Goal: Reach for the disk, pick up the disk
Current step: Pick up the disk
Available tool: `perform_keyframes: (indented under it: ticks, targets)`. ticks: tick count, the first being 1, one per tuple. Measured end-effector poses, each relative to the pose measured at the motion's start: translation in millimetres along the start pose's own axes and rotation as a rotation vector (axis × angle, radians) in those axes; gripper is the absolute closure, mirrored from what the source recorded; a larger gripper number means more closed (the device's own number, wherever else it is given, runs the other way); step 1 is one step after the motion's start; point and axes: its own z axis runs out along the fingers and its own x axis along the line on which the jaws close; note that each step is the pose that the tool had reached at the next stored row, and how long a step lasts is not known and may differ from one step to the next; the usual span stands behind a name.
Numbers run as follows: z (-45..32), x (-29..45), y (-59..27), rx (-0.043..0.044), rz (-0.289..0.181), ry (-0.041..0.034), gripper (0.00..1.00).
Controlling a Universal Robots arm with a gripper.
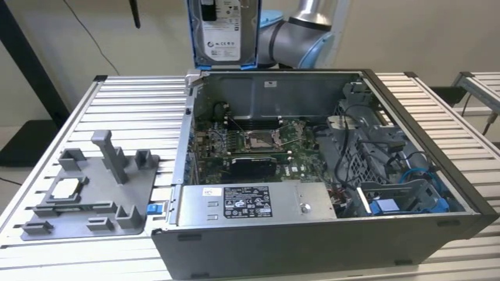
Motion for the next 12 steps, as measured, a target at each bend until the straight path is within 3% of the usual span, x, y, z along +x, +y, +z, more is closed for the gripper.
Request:
perform_keyframes:
  ticks: [12]
  targets:
    - [1.1,-0.6,-43.6,0.0,0.0,0.0,1.0]
